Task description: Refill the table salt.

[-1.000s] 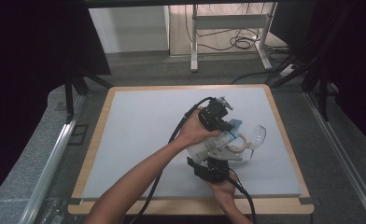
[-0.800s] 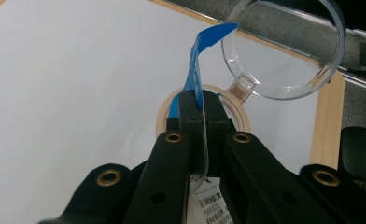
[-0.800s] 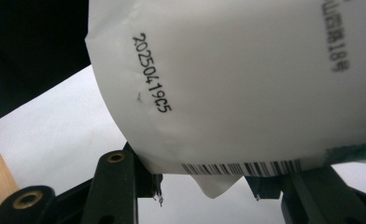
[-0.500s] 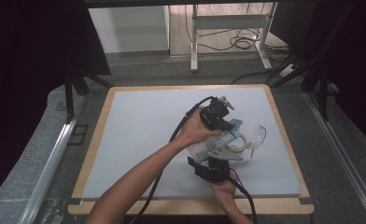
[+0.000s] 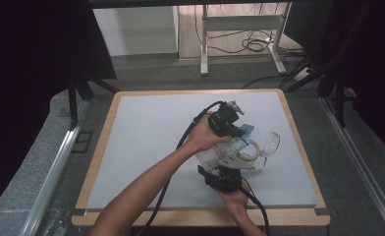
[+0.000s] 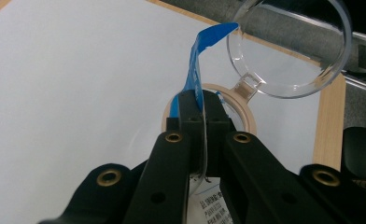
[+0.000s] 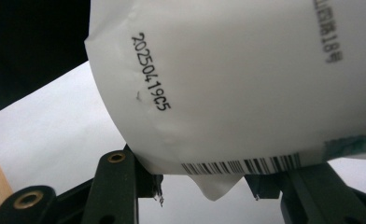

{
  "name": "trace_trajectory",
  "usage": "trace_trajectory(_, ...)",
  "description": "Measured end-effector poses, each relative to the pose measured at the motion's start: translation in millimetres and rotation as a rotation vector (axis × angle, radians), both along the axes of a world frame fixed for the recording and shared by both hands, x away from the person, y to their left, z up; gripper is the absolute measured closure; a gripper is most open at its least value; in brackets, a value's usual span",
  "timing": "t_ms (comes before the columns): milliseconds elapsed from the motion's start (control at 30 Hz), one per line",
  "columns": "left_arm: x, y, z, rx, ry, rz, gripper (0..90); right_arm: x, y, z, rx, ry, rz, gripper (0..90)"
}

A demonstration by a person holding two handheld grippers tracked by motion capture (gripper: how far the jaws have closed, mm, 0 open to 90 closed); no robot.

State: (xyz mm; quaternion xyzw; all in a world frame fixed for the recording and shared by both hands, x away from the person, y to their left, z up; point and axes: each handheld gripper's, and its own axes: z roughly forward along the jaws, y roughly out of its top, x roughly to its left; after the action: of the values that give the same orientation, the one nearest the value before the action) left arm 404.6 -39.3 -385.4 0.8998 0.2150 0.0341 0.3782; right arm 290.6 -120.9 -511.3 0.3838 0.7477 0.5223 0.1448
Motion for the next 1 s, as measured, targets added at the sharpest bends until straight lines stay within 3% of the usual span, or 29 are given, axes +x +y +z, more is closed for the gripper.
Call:
trace_trajectory(400, 8.2, -5.3, 0.0, 0.018, 0.046, -0.012, 90.0, -0.6, 0.2, 2.9, 0.012, 0.001, -0.003, 55.1)
trace_trajectory(1000, 6.0, -9.8, 6.1, 0.059, 0.049, -0.023, 90.0, -2.8, 1.3, 9.8, 0.037, 0.007, 0.004, 55.2)
